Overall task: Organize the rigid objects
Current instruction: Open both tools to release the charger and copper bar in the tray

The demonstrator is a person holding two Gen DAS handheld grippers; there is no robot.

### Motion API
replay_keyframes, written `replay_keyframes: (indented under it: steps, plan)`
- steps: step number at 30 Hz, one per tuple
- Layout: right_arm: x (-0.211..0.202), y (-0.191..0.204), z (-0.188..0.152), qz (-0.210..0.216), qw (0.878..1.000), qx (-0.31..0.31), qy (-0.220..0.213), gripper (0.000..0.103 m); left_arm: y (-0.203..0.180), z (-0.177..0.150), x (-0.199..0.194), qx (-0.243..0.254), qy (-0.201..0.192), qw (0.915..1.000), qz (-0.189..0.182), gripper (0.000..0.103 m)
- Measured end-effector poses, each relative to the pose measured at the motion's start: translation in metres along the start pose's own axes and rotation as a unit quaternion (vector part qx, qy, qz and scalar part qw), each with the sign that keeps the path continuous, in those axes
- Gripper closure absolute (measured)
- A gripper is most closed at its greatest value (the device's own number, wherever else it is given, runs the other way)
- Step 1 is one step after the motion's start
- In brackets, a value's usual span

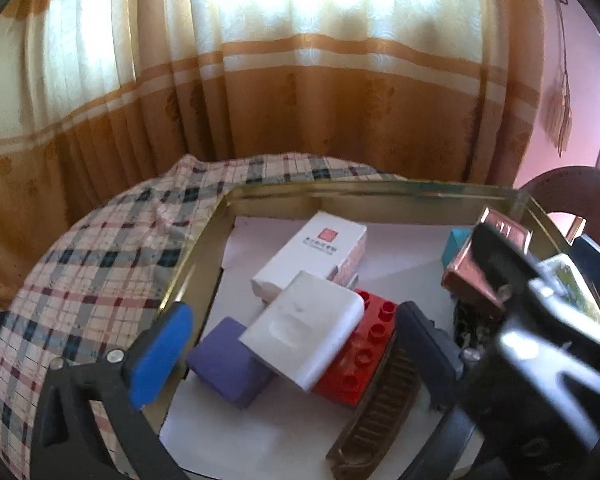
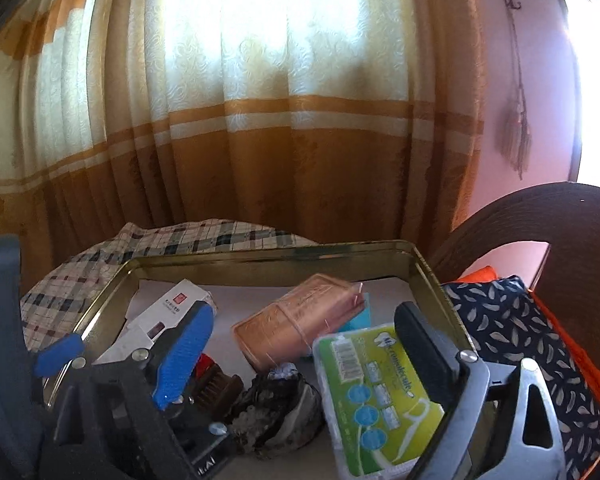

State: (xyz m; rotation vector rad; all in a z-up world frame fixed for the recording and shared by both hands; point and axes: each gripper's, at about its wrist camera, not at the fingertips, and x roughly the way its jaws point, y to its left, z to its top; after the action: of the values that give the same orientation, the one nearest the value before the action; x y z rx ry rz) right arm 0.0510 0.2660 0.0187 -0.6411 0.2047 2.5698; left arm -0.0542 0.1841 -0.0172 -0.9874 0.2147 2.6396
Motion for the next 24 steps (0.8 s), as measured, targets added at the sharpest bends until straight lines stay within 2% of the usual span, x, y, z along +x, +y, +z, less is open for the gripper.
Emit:
replay_keyframes:
  steps: [3, 7, 14, 24]
  plan:
    - [-0.01, -0.006, -0.001, -0.008, 1.0, 0.016, -0.024, 0.008, 0.001, -0.002, 0.009, -0.005, 0.028, 0.9996, -0.009, 0.0]
    - [-0.017, -0.016, -0.002, -0.013, 0.998, 0.043, -0.043, 0.008, 0.001, -0.003, 0.008, -0.009, 0.028, 0.9996, -0.002, 0.0]
    - [-0.021, -0.016, -0.002, -0.017, 0.997, 0.044, -0.058, 0.008, 0.0, -0.004, 0.005, -0.005, 0.02, 0.9997, 0.013, 0.0]
    - [-0.019, -0.03, -0.004, -0.019, 0.996, 0.078, -0.051, 0.008, -0.008, -0.006, -0.016, 0.016, -0.035, 0.9989, 0.027, 0.0]
